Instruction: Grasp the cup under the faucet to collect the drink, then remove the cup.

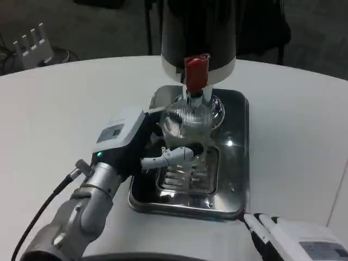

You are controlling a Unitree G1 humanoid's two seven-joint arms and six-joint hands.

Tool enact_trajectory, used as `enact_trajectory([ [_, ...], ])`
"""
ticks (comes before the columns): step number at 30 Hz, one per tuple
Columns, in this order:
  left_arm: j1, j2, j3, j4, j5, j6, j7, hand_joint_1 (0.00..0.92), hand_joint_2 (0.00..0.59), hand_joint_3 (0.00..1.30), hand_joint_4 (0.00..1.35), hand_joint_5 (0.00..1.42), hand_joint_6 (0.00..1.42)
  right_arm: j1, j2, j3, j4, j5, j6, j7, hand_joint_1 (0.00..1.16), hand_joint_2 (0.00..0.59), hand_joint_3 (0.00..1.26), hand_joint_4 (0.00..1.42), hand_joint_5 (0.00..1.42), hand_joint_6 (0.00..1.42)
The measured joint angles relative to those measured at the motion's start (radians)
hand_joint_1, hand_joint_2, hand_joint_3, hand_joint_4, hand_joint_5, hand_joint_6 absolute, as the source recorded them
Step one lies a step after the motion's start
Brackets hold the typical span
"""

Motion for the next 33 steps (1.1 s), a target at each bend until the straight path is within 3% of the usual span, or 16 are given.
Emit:
enact_trajectory([
  [9, 0.007, 0.013, 0.0, -0.01, -0.008, -0.027, -0.011, 0.142, 0.111, 0.46, 0.2, 0.32, 0.46, 0.002, 0.0, 0.0, 0.0, 0.002, 0.0, 0.001, 0.09, 0.49, 0.04, 0.0, 0.0, 0.0],
  [25, 0.023, 0.057, 0.009, -0.063, -0.046, -0.074, -0.065, 0.125, 0.094, 0.4, 0.08, 0.21, 0.34, -0.014, 0.001, 0.001, 0.006, 0.017, 0.015, 0.012, 0.09, 0.49, 0.07, 0.0, 0.0, 0.0],
  [29, 0.026, 0.059, 0.018, -0.063, -0.066, -0.079, -0.084, 0.049, 0.05, 0.16, 0.0, 0.11, 0.29, -0.019, 0.001, 0.001, 0.008, 0.018, 0.019, 0.013, 0.09, 0.49, 0.08, 0.0, 0.0, 0.0],
  [33, 0.044, 0.07, 0.027, -0.071, -0.074, -0.093, -0.085, 0.011, 0.034, 0.03, 0.0, 0.06, 0.22, -0.025, 0.001, 0.002, 0.012, 0.017, 0.023, 0.015, 0.09, 0.49, 0.08, 0.0, 0.0, 0.0],
])
